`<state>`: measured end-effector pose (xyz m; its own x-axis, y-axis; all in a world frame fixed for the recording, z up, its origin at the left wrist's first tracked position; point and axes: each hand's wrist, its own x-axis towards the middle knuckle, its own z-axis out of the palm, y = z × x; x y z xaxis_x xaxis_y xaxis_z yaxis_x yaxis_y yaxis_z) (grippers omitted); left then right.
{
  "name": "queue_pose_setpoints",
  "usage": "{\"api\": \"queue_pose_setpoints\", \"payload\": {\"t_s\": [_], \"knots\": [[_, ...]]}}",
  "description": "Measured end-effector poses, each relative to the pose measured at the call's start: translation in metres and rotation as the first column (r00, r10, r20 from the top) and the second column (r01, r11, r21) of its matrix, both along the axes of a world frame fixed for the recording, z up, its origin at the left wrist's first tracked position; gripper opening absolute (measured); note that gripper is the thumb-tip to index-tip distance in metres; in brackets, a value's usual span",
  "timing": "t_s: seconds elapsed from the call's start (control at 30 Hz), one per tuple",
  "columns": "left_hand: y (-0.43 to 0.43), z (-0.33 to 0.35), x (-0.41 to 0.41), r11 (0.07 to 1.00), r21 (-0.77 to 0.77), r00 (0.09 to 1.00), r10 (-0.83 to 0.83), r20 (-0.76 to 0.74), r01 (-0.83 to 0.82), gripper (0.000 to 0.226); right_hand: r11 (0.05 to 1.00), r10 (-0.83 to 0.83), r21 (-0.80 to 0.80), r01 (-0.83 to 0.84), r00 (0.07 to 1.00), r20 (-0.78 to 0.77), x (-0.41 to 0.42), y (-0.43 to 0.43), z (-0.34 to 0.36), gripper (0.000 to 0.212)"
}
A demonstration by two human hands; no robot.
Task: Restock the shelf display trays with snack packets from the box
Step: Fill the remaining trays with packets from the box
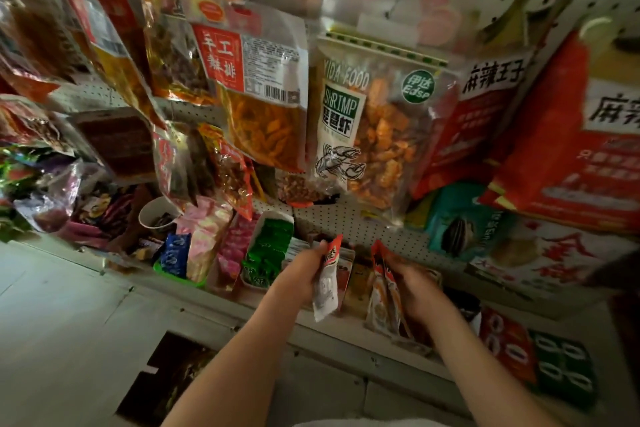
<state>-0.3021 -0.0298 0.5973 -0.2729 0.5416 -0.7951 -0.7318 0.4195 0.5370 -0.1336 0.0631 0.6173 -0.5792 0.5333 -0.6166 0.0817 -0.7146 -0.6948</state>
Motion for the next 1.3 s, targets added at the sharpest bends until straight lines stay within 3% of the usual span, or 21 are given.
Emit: {"api": "queue_pose_setpoints", "payload": {"t_s": [0.17,0.33,0.4,0.5,0.6,0.67,0.77,0.9,1.1,1.23,1.3], "knots": [[0.01,0.012,0.021,0.993,-0.03,0.993,-0.113,0.014,0.114,0.043,0.996,0.07,-0.058,-0.069,0.998,0.009,-0.037,-0.015,0.014,0.028],[0.002,0.014,0.029,0.964,-0.06,0.965,-0.258,0.039,0.26,0.044,0.994,0.107,-0.004,-0.107,0.992,0.071,-0.057,-0.023,0.01,0.029],[-0.003,0.014,0.025,0.96,-0.051,0.962,-0.274,0.006,0.274,0.036,0.993,0.115,-0.027,-0.113,0.987,0.112,-0.061,-0.023,0.009,0.032],[-0.009,0.016,0.022,0.962,-0.035,0.961,-0.267,0.067,0.27,0.053,0.991,0.137,-0.032,-0.134,0.979,0.15,-0.065,-0.024,0.009,0.041],[-0.014,0.012,0.015,0.99,0.033,0.976,-0.142,0.165,0.138,0.075,0.998,0.069,0.001,-0.07,0.992,0.103,-0.063,-0.022,0.01,0.026],[-0.018,0.018,0.014,0.985,0.104,0.968,-0.159,0.195,0.141,0.083,0.998,0.02,0.057,-0.024,0.997,0.081,-0.06,-0.017,0.01,0.019],[-0.023,0.029,0.015,0.964,0.196,0.958,-0.216,0.186,0.18,0.072,0.991,-0.023,0.137,0.01,0.995,0.097,-0.05,-0.009,0.007,0.019],[-0.034,0.032,0.014,0.976,0.18,0.98,-0.15,0.129,0.126,0.052,0.979,-0.076,0.199,0.049,0.989,0.13,-0.03,0.005,0.01,0.014],[-0.035,0.02,0.023,0.979,0.174,0.986,-0.127,0.107,0.107,0.061,0.99,-0.045,0.138,0.032,0.994,0.096,-0.02,0.004,0.011,0.021],[-0.029,0.021,0.038,0.936,0.273,0.962,-0.256,0.091,0.224,0.079,0.994,-0.01,0.112,0.002,0.998,0.068,-0.028,-0.012,0.006,0.024],[-0.026,0.025,0.046,0.915,0.285,0.945,-0.319,0.074,0.286,0.077,0.994,-0.033,0.103,0.026,0.997,0.067,-0.031,-0.02,0.006,0.022]]}}
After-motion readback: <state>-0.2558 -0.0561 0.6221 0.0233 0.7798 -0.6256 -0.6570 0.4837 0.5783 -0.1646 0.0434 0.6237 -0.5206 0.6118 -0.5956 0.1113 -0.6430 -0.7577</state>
